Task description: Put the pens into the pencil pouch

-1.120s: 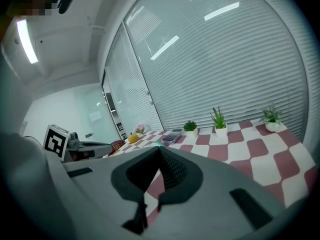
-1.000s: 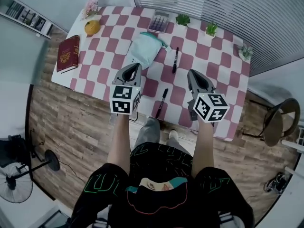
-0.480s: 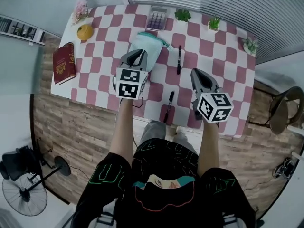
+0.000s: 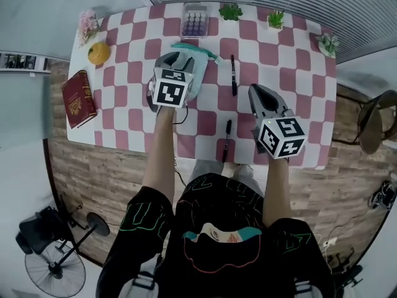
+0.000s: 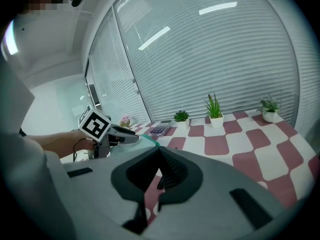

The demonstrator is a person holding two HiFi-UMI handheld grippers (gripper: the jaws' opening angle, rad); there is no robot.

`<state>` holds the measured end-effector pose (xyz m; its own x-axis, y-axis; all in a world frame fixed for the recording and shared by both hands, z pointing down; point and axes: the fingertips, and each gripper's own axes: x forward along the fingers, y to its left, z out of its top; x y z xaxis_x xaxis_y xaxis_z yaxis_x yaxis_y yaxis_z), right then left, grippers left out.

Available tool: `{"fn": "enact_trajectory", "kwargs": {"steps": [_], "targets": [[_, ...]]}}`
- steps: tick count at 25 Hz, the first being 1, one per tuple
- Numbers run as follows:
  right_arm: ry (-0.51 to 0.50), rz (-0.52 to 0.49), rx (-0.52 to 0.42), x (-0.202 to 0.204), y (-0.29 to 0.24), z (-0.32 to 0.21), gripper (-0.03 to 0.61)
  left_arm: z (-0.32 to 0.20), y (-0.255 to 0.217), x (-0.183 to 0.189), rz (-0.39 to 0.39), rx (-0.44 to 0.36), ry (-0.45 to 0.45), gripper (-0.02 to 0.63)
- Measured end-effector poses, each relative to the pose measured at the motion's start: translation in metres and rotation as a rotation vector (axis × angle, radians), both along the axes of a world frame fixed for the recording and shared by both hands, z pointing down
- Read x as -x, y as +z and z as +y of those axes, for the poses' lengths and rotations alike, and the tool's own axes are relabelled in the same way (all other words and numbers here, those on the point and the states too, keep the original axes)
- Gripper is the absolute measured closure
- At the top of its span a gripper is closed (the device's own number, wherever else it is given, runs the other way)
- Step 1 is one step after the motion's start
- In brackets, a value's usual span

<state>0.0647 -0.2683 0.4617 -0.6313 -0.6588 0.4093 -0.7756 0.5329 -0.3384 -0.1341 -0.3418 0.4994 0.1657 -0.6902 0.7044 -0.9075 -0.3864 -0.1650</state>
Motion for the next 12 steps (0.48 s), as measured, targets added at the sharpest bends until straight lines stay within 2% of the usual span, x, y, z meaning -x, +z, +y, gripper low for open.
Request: {"fn": "enact_trajectory", "kwargs": {"steps": [7,10,12], "targets": [[0.016,0.008,0.017,0.009,0.008,-0.002,0.58,-0.017,0.037,0.007,-0.001,0.132,0.017,0.383],[0.023,0.015,0.025,0.01,0.012,-0.001,0.578,-0.019,0.053,0.009,0.025,0.182,0.015,0.389],[0.028,0.021,0.028,0.01,0.012,0.0,0.58,-0.02,0.058,0.01,0.032,0.187,0.015,0.422]]}}
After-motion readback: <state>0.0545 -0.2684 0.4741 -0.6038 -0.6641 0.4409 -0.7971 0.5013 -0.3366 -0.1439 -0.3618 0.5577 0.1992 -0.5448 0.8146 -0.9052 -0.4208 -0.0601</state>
